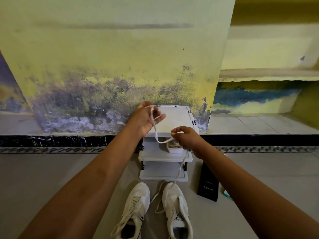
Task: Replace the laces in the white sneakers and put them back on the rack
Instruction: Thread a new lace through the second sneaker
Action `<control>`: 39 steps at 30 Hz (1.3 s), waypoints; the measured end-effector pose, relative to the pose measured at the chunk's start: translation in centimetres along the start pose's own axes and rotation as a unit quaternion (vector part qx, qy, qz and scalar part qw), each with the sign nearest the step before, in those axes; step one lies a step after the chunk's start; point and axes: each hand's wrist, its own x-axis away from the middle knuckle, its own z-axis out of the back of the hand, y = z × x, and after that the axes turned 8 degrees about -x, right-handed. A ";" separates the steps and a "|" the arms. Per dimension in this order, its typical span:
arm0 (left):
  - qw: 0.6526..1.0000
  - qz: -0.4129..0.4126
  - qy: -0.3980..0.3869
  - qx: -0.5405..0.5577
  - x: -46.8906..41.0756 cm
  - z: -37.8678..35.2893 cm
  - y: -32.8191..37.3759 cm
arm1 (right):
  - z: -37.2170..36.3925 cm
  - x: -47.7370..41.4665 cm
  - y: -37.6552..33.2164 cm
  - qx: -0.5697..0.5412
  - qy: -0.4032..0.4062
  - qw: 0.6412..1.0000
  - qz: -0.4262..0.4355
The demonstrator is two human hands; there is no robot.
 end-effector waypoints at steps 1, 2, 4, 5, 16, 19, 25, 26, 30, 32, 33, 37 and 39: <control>0.999 0.019 0.020 0.040 -0.3 0.2 0.4 | 0.2 0.1 0.1 0.023 -0.007 1.000 -0.010; 0.998 0.035 0.037 0.048 -0.4 0.5 0.7 | 0.5 0.2 0.2 0.053 -0.013 0.998 -0.025; 0.996 0.054 0.065 -0.011 -0.7 1.4 0.5 | 1.3 0.2 0.6 0.109 -0.016 0.992 -0.055; 0.994 0.057 0.079 -0.048 -0.9 2.0 0.2 | 1.7 0.2 0.7 0.122 -0.012 0.991 -0.063; 0.971 0.013 0.061 -0.229 0.0 1.8 -0.8 | 0.9 0.7 -0.3 0.002 -0.021 1.000 0.001; 0.982 0.034 0.025 -0.183 0.3 1.2 -1.0 | 0.6 0.4 -0.5 -0.071 -0.013 0.997 0.003; 0.981 0.060 -0.018 -0.182 0.1 1.2 -1.0 | 0.7 0.2 -0.4 -0.098 -0.006 0.995 -0.003; 0.974 0.055 -0.017 -0.219 0.1 1.2 -1.1 | 0.8 0.3 -0.5 -0.104 -0.004 0.995 0.000; 0.941 0.014 -0.005 -0.339 0.5 0.7 -1.6 | 0.7 0.4 -0.9 -0.115 -0.016 0.993 0.022; 0.929 -0.003 -0.018 -0.371 0.6 0.2 -1.7 | 0.5 0.3 -1.0 -0.122 -0.022 0.992 0.026; 0.920 -0.007 -0.038 -0.389 0.7 0.0 -1.7 | 0.4 0.2 -1.1 -0.127 -0.018 0.991 0.027; 0.866 -0.028 -0.098 -0.489 0.7 -0.1 -2.2 | 0.6 0.0 -1.1 -0.140 0.017 0.990 0.031; 0.860 -0.029 -0.070 -0.504 0.1 0.7 -2.5 | 1.1 -0.1 -0.9 -0.112 0.019 0.993 0.030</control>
